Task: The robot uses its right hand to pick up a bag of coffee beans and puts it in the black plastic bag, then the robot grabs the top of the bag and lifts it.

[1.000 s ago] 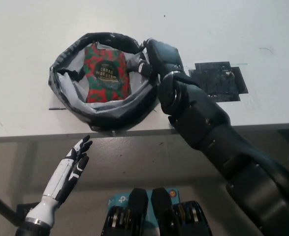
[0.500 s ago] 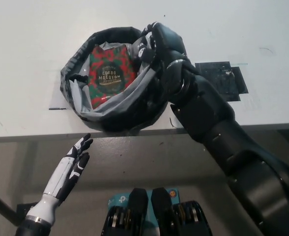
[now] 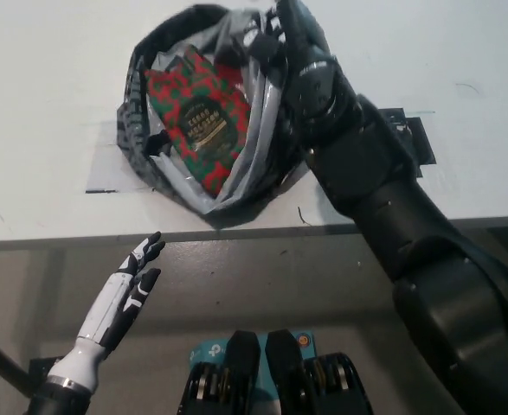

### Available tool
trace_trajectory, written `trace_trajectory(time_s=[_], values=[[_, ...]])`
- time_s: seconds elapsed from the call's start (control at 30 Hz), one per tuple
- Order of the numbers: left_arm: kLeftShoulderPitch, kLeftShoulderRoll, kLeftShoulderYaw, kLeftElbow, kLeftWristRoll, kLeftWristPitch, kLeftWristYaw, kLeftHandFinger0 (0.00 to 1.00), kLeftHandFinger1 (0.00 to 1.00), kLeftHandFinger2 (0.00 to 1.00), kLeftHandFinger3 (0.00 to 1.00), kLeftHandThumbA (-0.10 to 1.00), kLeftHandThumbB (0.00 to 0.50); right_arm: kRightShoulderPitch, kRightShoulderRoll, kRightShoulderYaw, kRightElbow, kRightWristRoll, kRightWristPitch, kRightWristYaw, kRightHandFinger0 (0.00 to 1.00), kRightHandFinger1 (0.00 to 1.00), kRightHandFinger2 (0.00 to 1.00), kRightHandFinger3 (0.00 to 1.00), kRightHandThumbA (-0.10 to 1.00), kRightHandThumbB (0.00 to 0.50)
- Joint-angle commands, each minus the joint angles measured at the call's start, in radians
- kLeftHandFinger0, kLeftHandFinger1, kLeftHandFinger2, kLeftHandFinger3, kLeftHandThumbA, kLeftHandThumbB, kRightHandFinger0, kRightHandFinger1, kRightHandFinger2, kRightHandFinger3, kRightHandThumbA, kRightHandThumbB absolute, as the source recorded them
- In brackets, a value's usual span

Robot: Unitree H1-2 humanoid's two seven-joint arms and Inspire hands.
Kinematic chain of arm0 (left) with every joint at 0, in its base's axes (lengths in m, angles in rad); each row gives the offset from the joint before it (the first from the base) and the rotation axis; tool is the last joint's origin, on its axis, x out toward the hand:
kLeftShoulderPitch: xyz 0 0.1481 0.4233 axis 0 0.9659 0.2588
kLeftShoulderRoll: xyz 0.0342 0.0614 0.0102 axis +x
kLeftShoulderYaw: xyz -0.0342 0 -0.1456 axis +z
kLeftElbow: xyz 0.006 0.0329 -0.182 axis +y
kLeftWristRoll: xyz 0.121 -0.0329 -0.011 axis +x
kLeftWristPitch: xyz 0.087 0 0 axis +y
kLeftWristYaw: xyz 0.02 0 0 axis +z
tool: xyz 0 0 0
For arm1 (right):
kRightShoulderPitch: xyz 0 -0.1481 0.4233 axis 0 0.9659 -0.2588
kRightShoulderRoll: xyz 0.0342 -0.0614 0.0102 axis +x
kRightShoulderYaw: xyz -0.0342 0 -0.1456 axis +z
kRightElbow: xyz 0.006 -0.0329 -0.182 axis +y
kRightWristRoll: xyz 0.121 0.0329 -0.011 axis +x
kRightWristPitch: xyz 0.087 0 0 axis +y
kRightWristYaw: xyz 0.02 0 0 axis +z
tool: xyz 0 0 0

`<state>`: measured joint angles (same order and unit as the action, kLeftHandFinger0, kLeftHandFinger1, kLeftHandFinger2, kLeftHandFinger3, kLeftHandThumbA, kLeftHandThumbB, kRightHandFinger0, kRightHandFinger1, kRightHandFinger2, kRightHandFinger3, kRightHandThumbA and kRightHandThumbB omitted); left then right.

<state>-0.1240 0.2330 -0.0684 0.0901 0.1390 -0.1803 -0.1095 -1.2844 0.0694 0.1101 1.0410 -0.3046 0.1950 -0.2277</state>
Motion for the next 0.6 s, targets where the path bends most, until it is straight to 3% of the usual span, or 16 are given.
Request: trace_trajectory(time_s=[0.0,0.1,0.17,0.33,0.4,0.47,0.57], values=[[-0.019,0.014,0.002,-0.029,-0.008,-0.007,-0.015,0.90,1.00,1.00,1.00,1.00,0.168,-0.152,0.007,-0.046,0.017,0.062,-0.032,-0.019,0.00,0.36,0.80,0.90,-0.10,0.210],[-0.022,0.016,0.001,-0.029,-0.010,-0.004,-0.018,0.90,1.00,1.00,1.00,0.99,0.163,-0.174,0.005,-0.050,0.037,0.067,-0.033,-0.007,0.00,0.37,0.76,0.91,-0.10,0.194],[-0.023,0.016,0.001,-0.029,-0.011,-0.007,-0.019,0.89,1.00,1.00,1.00,0.99,0.158,-0.184,0.005,-0.052,0.048,0.072,-0.037,-0.005,0.00,0.27,0.68,0.86,-0.10,0.195],[-0.026,0.016,0.002,-0.028,-0.013,-0.013,-0.018,0.88,1.00,1.00,1.00,0.98,0.162,-0.192,0.007,-0.055,0.063,0.086,-0.052,-0.008,0.00,0.27,0.69,0.79,-0.10,0.193],[-0.026,0.018,0.001,-0.030,-0.008,-0.012,-0.016,0.87,1.00,1.00,1.00,0.98,0.154,-0.190,0.009,-0.053,0.059,0.089,-0.047,-0.011,0.00,0.26,0.64,0.78,-0.10,0.197],[-0.027,0.018,0.002,-0.031,-0.008,-0.012,-0.016,0.86,0.99,1.00,1.00,0.98,0.147,-0.186,0.010,-0.056,0.052,0.095,-0.046,-0.016,0.00,0.19,0.57,0.74,-0.10,0.198],[-0.028,0.017,0.002,-0.028,-0.011,-0.016,-0.017,0.85,0.98,1.00,1.00,0.97,0.142,-0.189,0.009,-0.056,0.062,0.098,-0.047,-0.017,0.01,0.20,0.61,0.80,-0.10,0.189]])
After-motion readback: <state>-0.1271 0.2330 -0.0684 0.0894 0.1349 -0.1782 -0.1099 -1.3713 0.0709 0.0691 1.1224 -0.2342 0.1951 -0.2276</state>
